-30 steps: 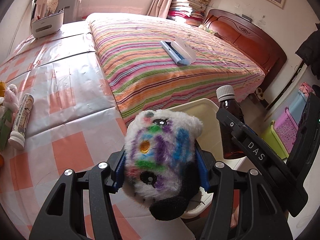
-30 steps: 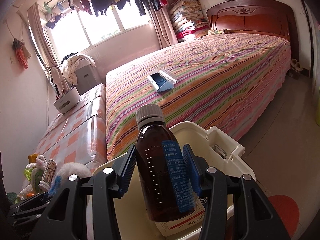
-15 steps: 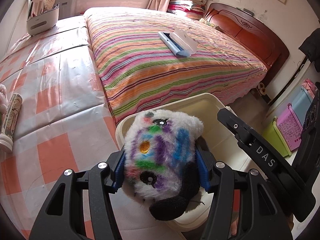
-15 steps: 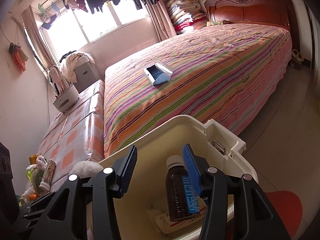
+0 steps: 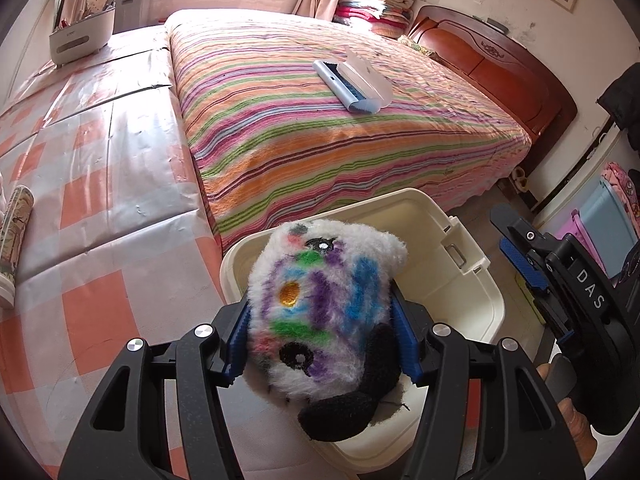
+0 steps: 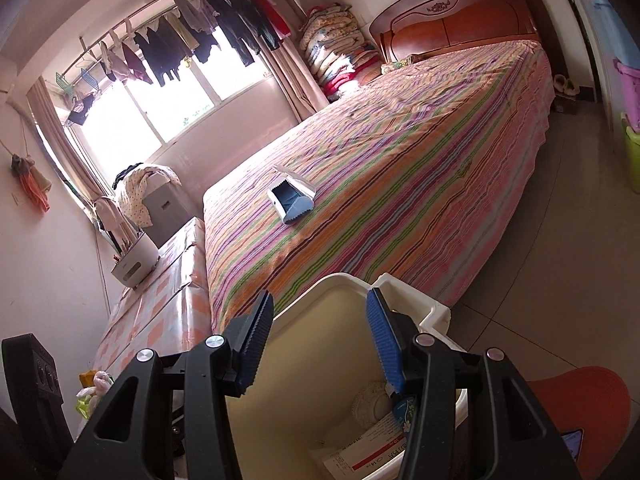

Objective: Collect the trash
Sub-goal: 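Carry the bottle and plush toy over the cream bin and release both, then move both tools back toward the plastic bags and orange peel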

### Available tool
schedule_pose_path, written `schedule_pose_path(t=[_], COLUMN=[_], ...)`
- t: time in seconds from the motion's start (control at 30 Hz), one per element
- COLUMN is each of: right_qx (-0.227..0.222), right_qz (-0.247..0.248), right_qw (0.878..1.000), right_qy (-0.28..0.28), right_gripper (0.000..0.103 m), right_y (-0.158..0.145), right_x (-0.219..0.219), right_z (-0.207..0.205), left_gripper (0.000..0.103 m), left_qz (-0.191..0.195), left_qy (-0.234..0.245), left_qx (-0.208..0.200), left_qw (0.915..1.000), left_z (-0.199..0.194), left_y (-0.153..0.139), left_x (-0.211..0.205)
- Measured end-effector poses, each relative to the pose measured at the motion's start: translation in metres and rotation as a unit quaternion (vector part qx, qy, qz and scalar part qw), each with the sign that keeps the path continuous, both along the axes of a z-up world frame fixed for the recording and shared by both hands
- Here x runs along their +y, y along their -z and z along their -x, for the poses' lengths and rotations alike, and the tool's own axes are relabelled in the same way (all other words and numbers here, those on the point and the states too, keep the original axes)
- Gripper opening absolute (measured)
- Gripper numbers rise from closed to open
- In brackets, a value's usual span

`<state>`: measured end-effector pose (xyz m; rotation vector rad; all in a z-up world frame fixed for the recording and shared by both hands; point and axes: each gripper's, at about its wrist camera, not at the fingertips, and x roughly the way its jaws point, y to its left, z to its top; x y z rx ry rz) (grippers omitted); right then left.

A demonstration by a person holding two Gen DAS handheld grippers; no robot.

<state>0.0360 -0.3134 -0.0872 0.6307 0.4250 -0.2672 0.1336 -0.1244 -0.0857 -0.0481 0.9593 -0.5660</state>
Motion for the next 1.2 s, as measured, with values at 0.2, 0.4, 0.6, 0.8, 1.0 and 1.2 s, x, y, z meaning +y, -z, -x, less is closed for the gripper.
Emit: schedule_pose_path(t=[0.2,0.4,0.6,0.8,1.0,1.2], right_qx=[-0.024,-0.047,-0.048,-0.050,-0.049,-0.039], right_qz=[0.004,0.005,0.008,0.026,0.037,0.064], right_qw=[1.000,0.998,0.998,0.998,0.998,0.996], right_qy=[0.014,0.035,0.034,0.020,-0.008,-0.044], right_gripper=[0.048,0.048,0.048,0.048,0.059,0.059], right_y=[-0.007,-0.012,-0.013,-0.015,-0.017,-0.020], right_x=[-0.001,-0.004,-0.003,0.006,0.026,0.056], right_z=[0.006,0.014,0.014,0.010,0.001,-0.012], left_gripper=[0.060,0.074,0.083,0.084,0.084,0.084], left_qz=[0.007,0.005,0.010,0.005,0.001,-0.001], left_qy=[0.020,0.028,0.011,-0.025,-0.061,-0.121], left_qx=[-0.009,-0.027,-0.045,-0.085,-0.109,-0.106], left_qw=[0.9997,0.9992,0.9989,0.9960,0.9922,0.9870], left_z=[0.003,0.010,0.015,0.020,0.023,0.012], left_y=[-0.007,-0.012,-0.028,-0.056,-0.077,-0.083], left_x=[-0.013,-0.022,-0.015,0.009,0.048,0.106])
